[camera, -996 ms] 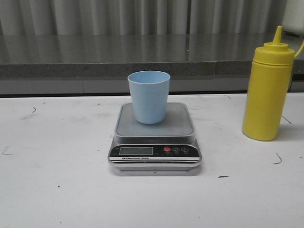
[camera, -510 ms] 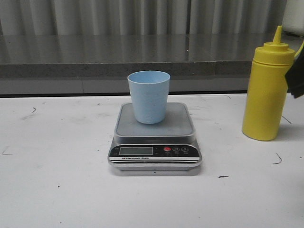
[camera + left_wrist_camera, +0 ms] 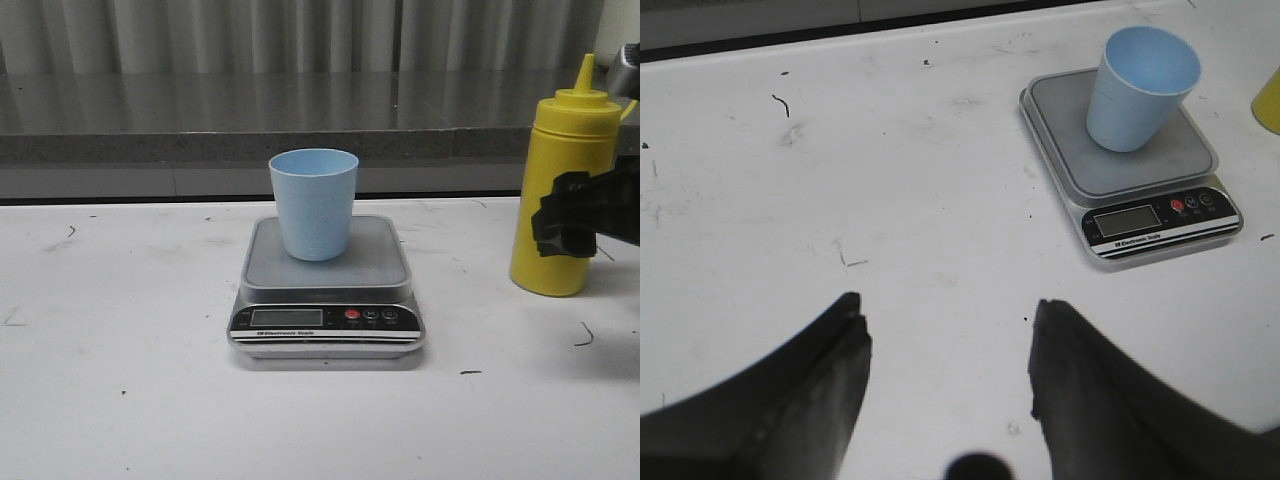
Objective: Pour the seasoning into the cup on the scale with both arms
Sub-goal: 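Reach the right gripper to the yellow squeeze bottle and grasp it, then lift the yellow bottle and tilt its nozzle down over the cup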
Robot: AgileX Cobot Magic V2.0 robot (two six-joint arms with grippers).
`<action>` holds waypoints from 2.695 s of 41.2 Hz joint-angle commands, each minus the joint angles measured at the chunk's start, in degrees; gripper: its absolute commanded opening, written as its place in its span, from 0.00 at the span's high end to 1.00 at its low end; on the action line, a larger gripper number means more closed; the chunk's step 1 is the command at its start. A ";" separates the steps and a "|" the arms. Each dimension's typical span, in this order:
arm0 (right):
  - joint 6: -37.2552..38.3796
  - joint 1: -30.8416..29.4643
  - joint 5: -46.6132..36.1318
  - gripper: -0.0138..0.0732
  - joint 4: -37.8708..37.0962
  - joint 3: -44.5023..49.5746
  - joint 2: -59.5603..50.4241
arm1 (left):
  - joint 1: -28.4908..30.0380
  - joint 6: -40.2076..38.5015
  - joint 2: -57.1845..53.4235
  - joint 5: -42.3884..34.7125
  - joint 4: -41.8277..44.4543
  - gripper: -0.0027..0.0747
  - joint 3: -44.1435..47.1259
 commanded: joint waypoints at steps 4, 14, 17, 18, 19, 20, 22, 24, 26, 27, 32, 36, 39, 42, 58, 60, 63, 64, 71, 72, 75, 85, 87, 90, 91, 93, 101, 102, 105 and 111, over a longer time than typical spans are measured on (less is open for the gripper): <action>1.72 -0.04 -18.27 0.10 -0.58 -1.10 5.25 | -0.01 -0.07 -0.03 -4.05 -0.95 0.49 -1.41; 2.71 -0.04 -31.91 0.10 -1.13 -2.19 12.72 | -0.01 -0.07 -0.03 -4.05 -1.05 0.49 -1.41; 2.71 -0.04 -32.60 0.10 -1.18 -3.65 14.56 | -0.01 -0.07 -0.03 -4.05 -1.05 0.49 -1.41; 2.71 -0.04 -32.61 0.10 -1.18 -3.99 15.10 | -0.01 -0.07 -0.03 -4.05 -1.05 0.49 -1.41; 2.71 -0.04 -32.61 0.10 -1.18 -4.68 15.73 | -0.01 -0.07 -0.03 -4.05 -1.05 0.49 -1.41; 2.71 -0.10 -32.66 0.10 -1.18 -5.40 16.19 | -0.01 -0.07 -0.03 -4.05 -1.05 0.49 -1.41; 2.71 -0.17 -32.85 0.10 -1.18 -6.40 17.07 | -0.01 -0.07 -0.03 -4.05 -1.07 0.49 -1.41; 2.71 -0.17 -33.10 0.10 -1.18 -7.40 18.03 | -0.01 -0.07 -0.03 -4.05 -1.18 0.49 -1.41; 2.71 -0.17 -33.08 0.10 -1.18 -8.06 18.64 | -0.01 -0.07 -0.03 -4.05 -1.30 0.49 -1.41; 2.71 -0.17 -33.16 0.12 -1.18 -8.28 18.93 | -0.01 -0.07 -0.03 -4.05 -1.57 0.49 -1.41; 2.71 -0.17 -33.23 0.30 -1.26 -8.58 19.24 | -0.01 -0.07 -0.03 -4.05 -2.21 0.49 -1.41; 2.71 -0.17 -33.23 0.45 -1.93 -8.58 19.24 | -0.01 -0.07 -0.03 -4.05 -2.42 0.49 -1.41; 2.50 -0.17 -33.12 0.47 -2.96 -8.58 18.34 | -0.01 -0.07 -0.03 -4.05 -2.47 0.49 -1.41; 1.72 -0.17 -32.18 0.47 -3.28 -8.58 16.39 | -0.01 -0.07 -0.03 -4.05 -2.47 0.49 -1.41; -9.56 -0.17 4.42 0.47 -11.45 -17.17 -3.49 | -0.01 -0.07 -0.03 -4.05 -2.47 0.49 -1.41; -10.27 -0.17 12.38 0.47 -14.52 -20.34 -5.10 | -0.01 -0.07 -0.03 -4.05 -2.47 0.49 -1.41; -10.49 0.44 22.79 0.47 -19.45 -25.14 -6.22 | -0.01 -0.07 -0.03 -4.05 -2.47 0.49 -1.41; -10.50 0.77 26.68 0.47 -21.70 -26.55 -6.34 | -0.01 -0.07 -0.03 -4.05 -2.47 0.49 -1.41; -10.56 5.07 44.09 0.47 -35.31 -35.70 -5.56 | -0.01 -0.07 -0.03 -4.05 -2.47 0.49 -1.41; -10.56 5.76 45.72 0.47 -37.92 -36.87 -5.29 | -0.01 -0.07 -0.03 -4.05 -2.47 0.49 -1.41; -10.50 7.96 50.60 0.47 -44.60 -39.53 -4.17 | -0.01 -0.07 -0.03 -4.05 -2.47 0.49 -1.41; -10.50 14.80 64.08 0.47 -62.73 -45.55 0.47 | -0.01 -0.07 -0.03 -4.05 -2.47 0.49 -1.41; -10.50 16.01 65.41 0.47 -67.09 -45.77 1.30 | -0.01 -0.07 -0.03 -4.05 -2.47 0.49 -1.41; -10.50 17.45 66.88 0.47 -73.10 -45.77 2.41 | -0.01 -0.07 -0.03 -4.05 -2.47 0.49 -1.41; -10.50 17.83 67.33 0.47 -74.72 -45.77 2.74 | -0.01 -0.07 -0.03 -4.05 -2.47 0.49 -1.41; -10.50 18.59 68.15 0.47 -78.01 -45.77 3.47 | -0.01 -0.07 -0.03 -4.05 -2.47 0.49 -1.41; -10.50 21.32 72.55 0.47 -89.27 -45.79 5.92 | -0.01 -0.07 -0.03 -4.05 -2.47 0.49 -1.41; -10.50 21.65 73.03 0.47 -90.56 -45.79 6.22 | -0.01 -0.07 -0.03 -4.05 -2.47 0.49 -1.41; -10.50 22.61 74.63 0.47 -94.70 -45.79 6.91 | -0.01 -0.07 -0.03 -4.05 -2.47 0.49 -1.41; -10.50 24.10 78.67 0.47 -100.89 -45.79 8.32 | -0.01 -0.07 -0.03 -4.05 -2.47 0.49 -1.41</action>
